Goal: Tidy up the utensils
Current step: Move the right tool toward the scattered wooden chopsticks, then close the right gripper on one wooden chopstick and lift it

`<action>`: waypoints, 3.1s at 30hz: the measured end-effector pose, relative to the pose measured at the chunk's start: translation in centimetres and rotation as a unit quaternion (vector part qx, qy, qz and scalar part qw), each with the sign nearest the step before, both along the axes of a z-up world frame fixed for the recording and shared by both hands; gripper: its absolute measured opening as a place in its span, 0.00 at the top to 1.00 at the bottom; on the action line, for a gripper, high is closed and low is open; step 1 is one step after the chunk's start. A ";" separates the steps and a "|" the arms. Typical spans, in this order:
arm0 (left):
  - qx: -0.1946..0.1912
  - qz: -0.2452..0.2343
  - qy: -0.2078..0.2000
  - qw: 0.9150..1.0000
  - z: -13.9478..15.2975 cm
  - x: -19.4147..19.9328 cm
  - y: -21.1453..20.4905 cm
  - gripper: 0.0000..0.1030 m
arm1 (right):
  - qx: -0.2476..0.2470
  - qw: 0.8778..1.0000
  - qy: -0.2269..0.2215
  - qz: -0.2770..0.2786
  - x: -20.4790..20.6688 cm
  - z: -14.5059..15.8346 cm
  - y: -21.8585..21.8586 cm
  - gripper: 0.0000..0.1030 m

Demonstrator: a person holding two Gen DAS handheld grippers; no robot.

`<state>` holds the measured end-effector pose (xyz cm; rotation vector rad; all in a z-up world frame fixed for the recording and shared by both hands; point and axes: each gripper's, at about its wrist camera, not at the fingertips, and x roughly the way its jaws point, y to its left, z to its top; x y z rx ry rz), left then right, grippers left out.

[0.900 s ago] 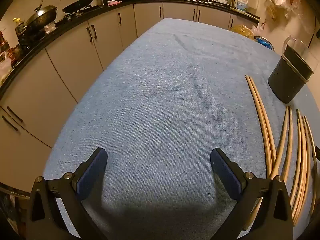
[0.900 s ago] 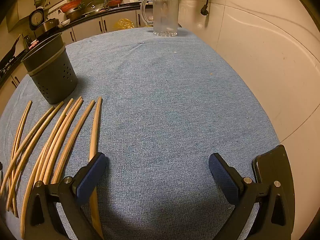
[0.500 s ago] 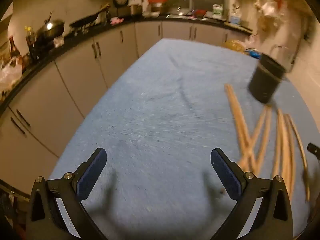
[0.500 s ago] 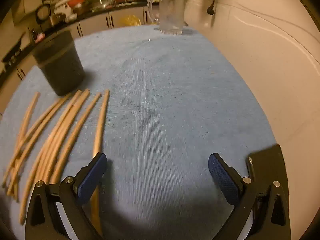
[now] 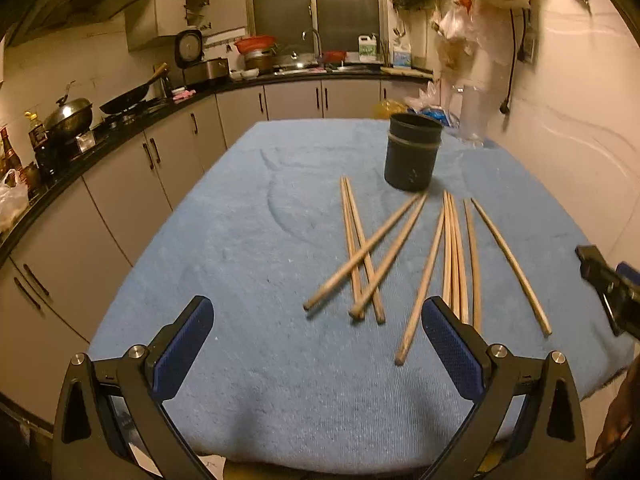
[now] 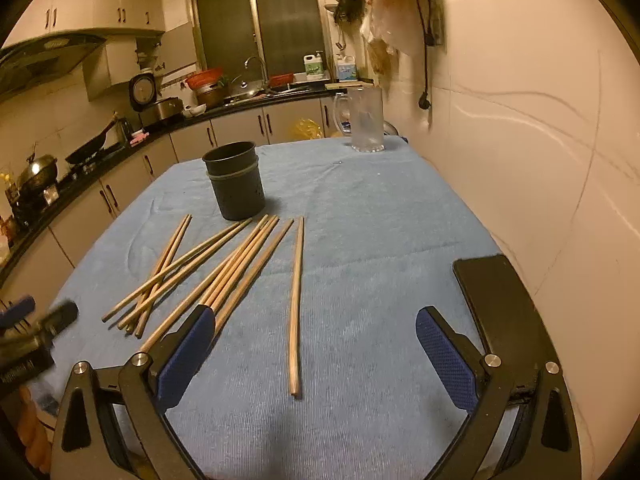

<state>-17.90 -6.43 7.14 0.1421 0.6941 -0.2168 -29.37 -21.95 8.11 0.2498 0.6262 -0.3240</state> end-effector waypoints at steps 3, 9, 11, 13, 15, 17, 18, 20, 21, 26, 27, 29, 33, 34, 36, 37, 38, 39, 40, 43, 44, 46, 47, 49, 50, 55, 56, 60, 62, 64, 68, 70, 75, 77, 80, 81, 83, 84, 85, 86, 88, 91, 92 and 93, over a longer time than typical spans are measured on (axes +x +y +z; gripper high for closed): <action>0.000 -0.001 0.008 1.000 -0.3 0.4 0.2 0.00 | 0.001 1.000 -0.006 -0.008 0.0 0.3 -0.5 0.04; 0.001 0.001 0.025 1.000 -0.8 1.1 0.8 0.00 | -0.002 1.000 -0.010 0.024 0.3 0.5 0.3 0.07; -0.001 0.002 0.028 1.000 -1.0 1.2 0.8 0.00 | -0.006 1.000 -0.004 0.030 0.4 0.4 0.6 0.07; -0.003 0.000 0.031 1.000 -1.1 1.1 0.8 0.00 | -0.010 0.999 0.001 0.035 0.4 0.3 1.0 0.07; -0.003 -0.004 0.031 1.000 -1.1 1.0 0.8 0.00 | -0.012 0.999 0.004 0.037 0.4 0.3 1.1 0.07; -0.002 -0.007 0.028 1.000 -1.0 1.0 0.6 0.00 | -0.013 0.999 0.006 0.037 0.5 0.1 1.1 0.07; -0.001 -0.009 0.027 1.000 -1.1 1.0 0.5 0.00 | -0.013 0.999 0.006 0.037 0.4 0.1 1.1 0.07; 0.000 -0.010 0.027 1.000 -1.1 1.0 0.4 0.00 | -0.013 0.999 0.007 0.037 0.5 0.0 1.0 0.07; 0.000 -0.010 0.028 1.000 -1.2 1.1 0.4 0.00 | -0.012 0.999 0.007 0.037 0.5 0.0 1.0 0.07; -0.002 -0.012 0.030 0.999 -1.2 1.0 0.5 0.00 | -0.012 0.999 0.009 0.042 0.7 0.0 1.2 0.07; -0.002 -0.013 0.029 0.999 -1.2 1.0 0.5 0.00 | -0.012 0.999 0.009 0.043 0.7 0.0 1.2 0.07; -0.002 -0.014 0.029 0.999 -1.2 1.0 0.4 0.00 | -0.012 0.999 0.010 0.043 0.7 -0.1 1.2 0.07; -0.002 -0.014 0.030 0.999 -1.3 1.0 0.4 0.00 | -0.010 0.999 0.012 0.042 0.8 -0.3 1.1 0.07; -0.002 -0.014 0.031 0.999 -1.3 1.0 0.4 0.00 | -0.009 0.999 0.013 0.042 0.8 -0.4 1.0 0.07; -0.002 -0.014 0.032 0.999 -1.3 1.1 0.4 0.00 | -0.008 0.999 0.014 0.042 0.9 -0.5 1.0 0.07; -0.002 -0.014 0.032 0.999 -1.4 1.1 0.4 0.00 | -0.007 0.999 0.014 0.042 0.9 -0.5 1.0 0.07; -0.001 -0.014 0.031 0.999 -1.4 1.0 0.4 0.00 | -0.007 0.999 0.015 0.042 0.9 -0.5 1.0 0.07; -0.001 -0.014 0.031 0.999 -1.4 1.0 0.4 0.00 | -0.007 0.999 0.015 0.042 0.9 -0.6 1.0 0.07; -0.001 -0.014 0.031 0.999 -1.4 1.0 0.4 0.00 | -0.007 0.999 0.015 0.042 0.9 -0.6 1.1 0.07; -0.002 -0.014 0.031 0.999 -1.4 1.0 0.4 0.00 | -0.007 0.999 0.017 0.043 0.9 -0.7 1.1 0.07; -0.001 -0.014 0.031 0.999 -1.4 1.1 0.4 0.00 | -0.008 0.999 0.016 0.043 0.9 -0.7 1.1 0.07; -0.002 -0.015 0.030 0.999 -1.4 1.0 0.4 0.00 | -0.008 0.999 0.015 0.043 0.9 -0.7 1.2 0.07; -0.002 -0.015 0.029 0.999 -1.4 1.0 0.4 0.00 | -0.009 0.999 0.014 0.043 1.0 -0.7 1.2 0.07; -0.003 -0.017 0.027 0.999 -1.4 0.9 0.3 0.00 | -0.010 0.999 0.013 0.043 1.0 -0.7 1.3 0.07; -0.004 -0.018 0.025 1.000 -1.4 0.9 0.3 0.00 | -0.010 0.999 0.012 0.043 1.0 -0.7 1.3 0.07; -0.002 -0.023 0.010 1.000 -1.0 0.4 0.0 0.00 | -0.022 0.999 -0.004 0.050 0.6 -0.2 1.9 0.07; -0.001 -0.024 0.009 1.000 -1.0 0.3 0.0 0.00 | -0.025 0.998 -0.004 0.051 0.6 -0.2 2.0 0.07; 0.000 -0.024 0.009 1.000 -1.0 0.3 -0.1 0.00 | -0.017 0.999 0.000 0.047 0.6 -0.3 1.7 0.08; 0.001 -0.024 0.009 1.000 -1.0 0.3 -0.1 0.00 | -0.012 0.999 0.001 0.044 0.6 -0.4 1.5 0.08; 0.001 -0.024 0.009 1.000 -1.0 0.3 -0.1 0.00 | -0.011 0.999 0.003 0.043 0.7 -0.4 1.4 0.08; 0.001 -0.024 0.009 1.000 -1.0 0.3 -0.1 0.00 | -0.011 0.999 0.004 0.043 0.7 -0.4 1.4 0.09; 0.001 -0.024 0.009 1.000 -1.0 0.3 -0.1 0.00 | -0.010 0.999 0.004 0.043 0.7 -0.4 1.4 0.09; 0.001 -0.024 0.010 1.000 -1.0 0.3 -0.1 0.00 | -0.006 0.999 0.008 0.042 0.7 -0.5 1.2 0.09; 0.001 -0.024 0.012 1.000 -1.1 0.3 0.0 0.00 | -0.005 0.999 0.010 0.041 0.8 -0.6 1.2 0.10; 0.001 -0.024 0.013 1.000 -1.1 0.4 0.0 0.00 | -0.002 0.999 0.012 0.041 0.8 -0.7 1.0 0.11; 0.001 -0.024 0.014 1.000 -1.1 0.4 0.0 0.00 | -0.001 0.999 0.013 0.041 0.8 -0.7 1.0 0.11; 0.001 -0.025 0.014 1.000 -1.2 0.5 -0.1 0.00 | 0.003 0.999 0.015 0.041 0.9 -0.8 0.9 0.11; 0.002 -0.025 0.015 1.000 -1.2 0.5 -0.1 0.00 | 0.004 0.999 0.016 0.040 0.9 -0.9 0.8 0.12; 0.002 -0.026 0.016 1.000 -1.3 0.5 -0.1 0.00 | 0.005 0.999 0.017 0.040 1.0 -1.0 0.7 0.12; 0.002 -0.026 0.017 1.000 -1.3 0.5 0.0 0.00 | 0.006 0.999 0.018 0.040 1.0 -1.0 0.7 0.12; 0.001 -0.029 0.018 0.999 -1.2 0.8 0.0 0.00 | 0.009 0.999 0.020 0.041 1.1 -1.1 0.7 0.14; -0.010 -0.040 0.032 0.999 -0.8 2.0 0.3 0.00 | 0.018 0.998 0.029 0.049 1.9 -1.0 0.1 0.18; -0.014 -0.040 0.034 0.999 -0.6 2.6 0.6 0.01 | 0.027 0.998 0.033 0.053 2.3 -1.0 -0.3 0.20; -0.019 -0.042 0.037 0.998 -0.2 3.3 0.7 0.02 | 0.042 0.996 0.042 0.060 3.0 -0.9 -0.8 0.21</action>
